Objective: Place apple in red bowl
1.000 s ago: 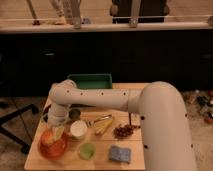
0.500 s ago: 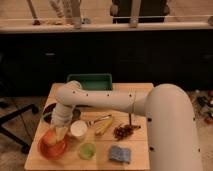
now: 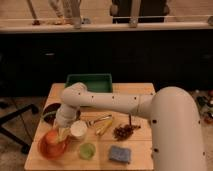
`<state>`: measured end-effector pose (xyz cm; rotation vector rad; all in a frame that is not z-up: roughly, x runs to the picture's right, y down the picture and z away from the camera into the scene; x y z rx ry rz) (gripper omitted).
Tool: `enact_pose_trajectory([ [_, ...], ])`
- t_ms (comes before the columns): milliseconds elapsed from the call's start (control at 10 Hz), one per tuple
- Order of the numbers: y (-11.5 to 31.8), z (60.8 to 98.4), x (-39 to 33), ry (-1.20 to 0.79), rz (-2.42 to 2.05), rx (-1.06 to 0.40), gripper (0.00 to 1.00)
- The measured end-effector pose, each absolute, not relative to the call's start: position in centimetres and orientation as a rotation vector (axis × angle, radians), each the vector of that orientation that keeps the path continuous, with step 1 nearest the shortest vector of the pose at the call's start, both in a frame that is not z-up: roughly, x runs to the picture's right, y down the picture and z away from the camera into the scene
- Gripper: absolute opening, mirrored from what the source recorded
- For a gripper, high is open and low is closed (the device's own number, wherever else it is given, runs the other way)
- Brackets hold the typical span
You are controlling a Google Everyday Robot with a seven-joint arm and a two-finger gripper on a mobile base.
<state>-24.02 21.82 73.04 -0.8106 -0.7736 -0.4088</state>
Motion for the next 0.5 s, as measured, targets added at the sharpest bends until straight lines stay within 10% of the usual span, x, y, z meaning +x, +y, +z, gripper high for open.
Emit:
enact_pose_trajectory([
  [500,21.68,73.20,-23.66,-0.805,-0.390,-0.799,0.57],
])
